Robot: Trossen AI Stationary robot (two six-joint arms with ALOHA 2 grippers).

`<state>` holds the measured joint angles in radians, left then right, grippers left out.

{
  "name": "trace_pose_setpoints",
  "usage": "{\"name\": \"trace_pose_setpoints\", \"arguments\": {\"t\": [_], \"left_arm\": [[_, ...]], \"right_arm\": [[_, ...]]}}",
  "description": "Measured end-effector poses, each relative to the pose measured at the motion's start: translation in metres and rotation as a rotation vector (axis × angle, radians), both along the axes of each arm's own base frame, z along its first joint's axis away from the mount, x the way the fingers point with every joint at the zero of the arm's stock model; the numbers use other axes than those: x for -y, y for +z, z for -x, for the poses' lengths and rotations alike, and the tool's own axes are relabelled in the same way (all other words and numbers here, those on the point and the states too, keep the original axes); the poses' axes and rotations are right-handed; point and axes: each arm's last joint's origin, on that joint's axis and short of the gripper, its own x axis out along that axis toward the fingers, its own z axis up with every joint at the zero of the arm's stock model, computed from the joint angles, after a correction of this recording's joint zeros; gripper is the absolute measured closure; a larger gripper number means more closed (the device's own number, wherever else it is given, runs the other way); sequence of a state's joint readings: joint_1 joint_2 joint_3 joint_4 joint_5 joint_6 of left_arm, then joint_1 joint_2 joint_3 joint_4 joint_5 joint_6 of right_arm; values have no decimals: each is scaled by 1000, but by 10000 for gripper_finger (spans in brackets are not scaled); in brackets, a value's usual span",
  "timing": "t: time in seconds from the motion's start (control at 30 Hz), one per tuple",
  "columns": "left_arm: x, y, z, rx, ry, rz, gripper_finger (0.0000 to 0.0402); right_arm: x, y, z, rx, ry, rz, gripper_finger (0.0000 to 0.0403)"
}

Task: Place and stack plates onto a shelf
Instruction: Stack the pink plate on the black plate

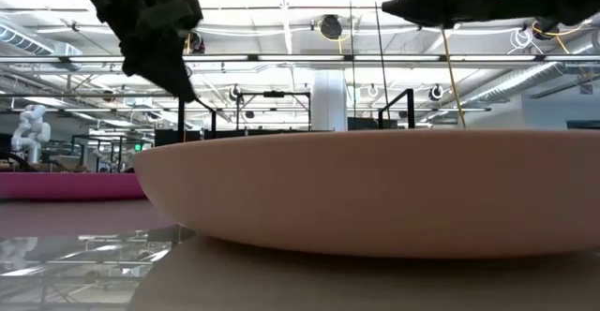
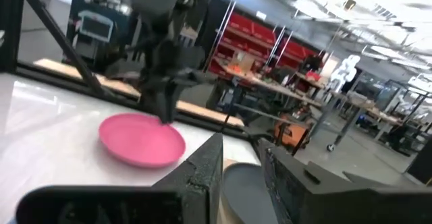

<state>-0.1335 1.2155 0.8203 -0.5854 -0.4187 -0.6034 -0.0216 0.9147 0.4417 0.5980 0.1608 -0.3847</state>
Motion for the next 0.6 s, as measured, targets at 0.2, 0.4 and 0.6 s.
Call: {"name": "trace_pose_setpoints", "arguments": {"t": [0.2, 0.4, 0.6], "left_arm": [[10, -25, -15, -163, -44, 155, 339], [17, -48, -22, -269, -39, 253, 339], [19, -53, -23, -296, -17, 324, 339]], "right_arm": [[0, -3, 9, 32, 0, 10, 321], [0, -3, 10, 28, 2, 13, 321], [0, -3, 10, 24, 3, 13, 321]]}}
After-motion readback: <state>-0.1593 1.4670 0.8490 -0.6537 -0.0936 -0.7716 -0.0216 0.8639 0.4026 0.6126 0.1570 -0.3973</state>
